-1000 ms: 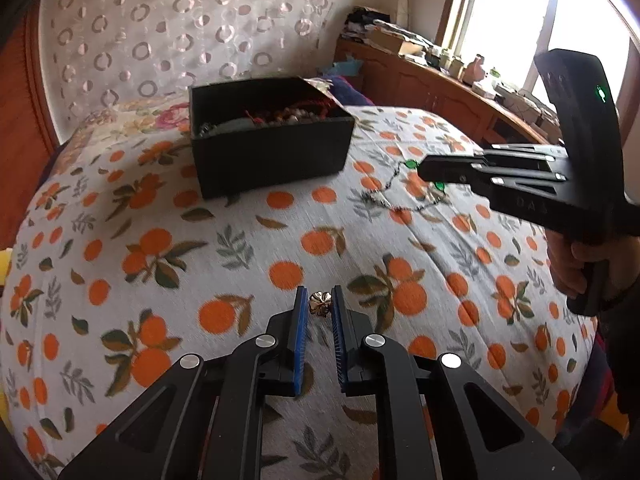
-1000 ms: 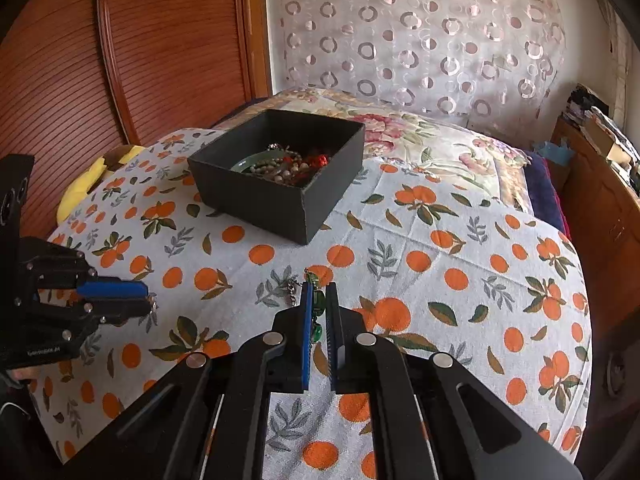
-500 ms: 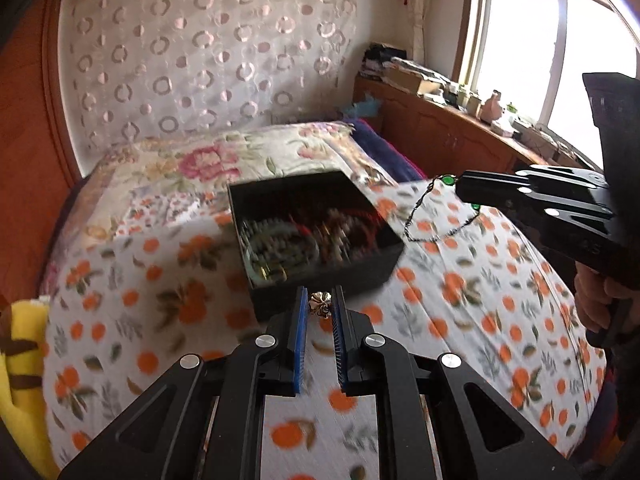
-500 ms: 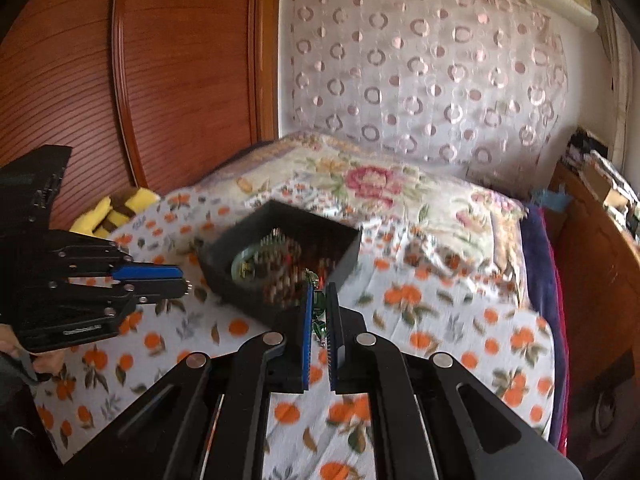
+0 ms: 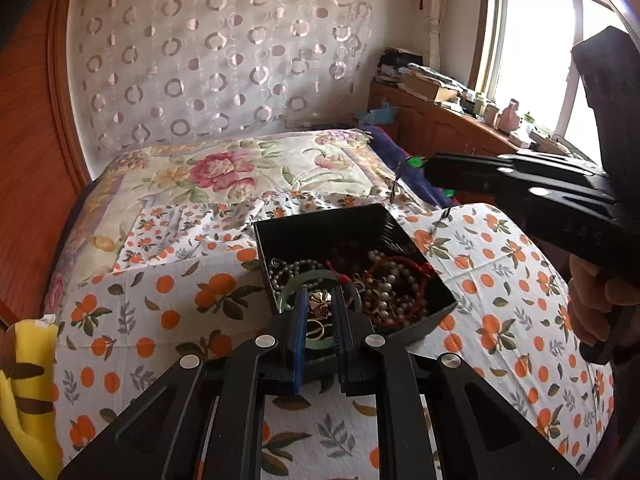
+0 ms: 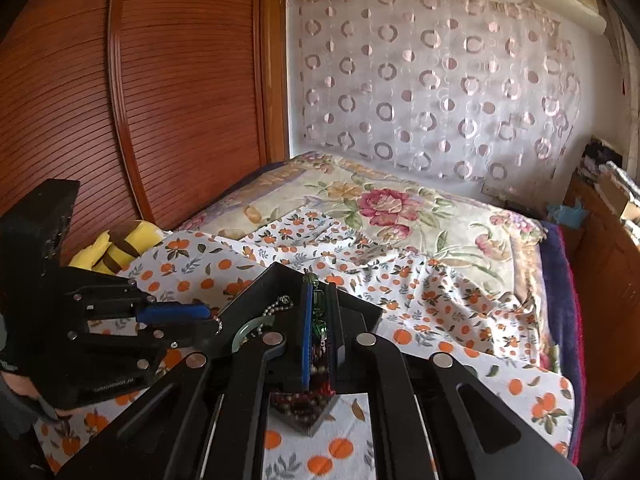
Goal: Organize jewelry
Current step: 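Carry both items over the black box and open both tools to drop them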
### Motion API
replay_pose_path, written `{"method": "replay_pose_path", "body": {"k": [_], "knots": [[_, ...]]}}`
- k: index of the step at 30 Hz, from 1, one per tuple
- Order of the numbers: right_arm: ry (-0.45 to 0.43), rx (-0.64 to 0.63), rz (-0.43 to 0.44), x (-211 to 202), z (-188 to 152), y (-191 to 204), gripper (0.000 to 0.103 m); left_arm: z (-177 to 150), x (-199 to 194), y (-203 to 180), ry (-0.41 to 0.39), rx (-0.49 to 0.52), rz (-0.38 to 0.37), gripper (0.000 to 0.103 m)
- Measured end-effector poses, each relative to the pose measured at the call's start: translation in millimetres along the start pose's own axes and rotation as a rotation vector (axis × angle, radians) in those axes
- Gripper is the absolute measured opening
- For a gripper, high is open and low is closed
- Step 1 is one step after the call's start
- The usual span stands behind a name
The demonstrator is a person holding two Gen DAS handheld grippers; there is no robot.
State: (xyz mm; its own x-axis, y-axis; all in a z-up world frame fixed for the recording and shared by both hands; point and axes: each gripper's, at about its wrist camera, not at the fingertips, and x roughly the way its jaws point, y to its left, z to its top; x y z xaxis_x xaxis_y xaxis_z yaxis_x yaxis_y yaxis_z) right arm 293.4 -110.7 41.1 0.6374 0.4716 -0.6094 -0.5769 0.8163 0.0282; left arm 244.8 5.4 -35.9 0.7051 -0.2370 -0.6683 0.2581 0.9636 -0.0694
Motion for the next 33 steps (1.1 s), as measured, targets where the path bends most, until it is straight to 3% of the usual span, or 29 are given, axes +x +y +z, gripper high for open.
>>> {"method": "replay_pose_path", "body": {"k": [8,24,28,30,33], "knots": [[0.027,0.034,0.001,20,-10,-10,0.008,4,9,4,0.008,-0.002,-0.001,0.011],[0.043,0.082,-0.049,-7,-47,-24,0.009,32,41,0,-0.004,0.018,0.033,0.012],[0.038,0.101,-0.059,-17,-58,-24,0.012,32,35,-1,-0.017,0.013,0.053,0.036],[0.036,0.107,-0.063,-22,-63,-23,0.019,30,30,-3,-0.021,0.014,0.058,0.037],[0.030,0.121,-0.069,-31,-71,-19,0.020,23,15,-6,-0.032,0.015,0.073,0.047]]}}
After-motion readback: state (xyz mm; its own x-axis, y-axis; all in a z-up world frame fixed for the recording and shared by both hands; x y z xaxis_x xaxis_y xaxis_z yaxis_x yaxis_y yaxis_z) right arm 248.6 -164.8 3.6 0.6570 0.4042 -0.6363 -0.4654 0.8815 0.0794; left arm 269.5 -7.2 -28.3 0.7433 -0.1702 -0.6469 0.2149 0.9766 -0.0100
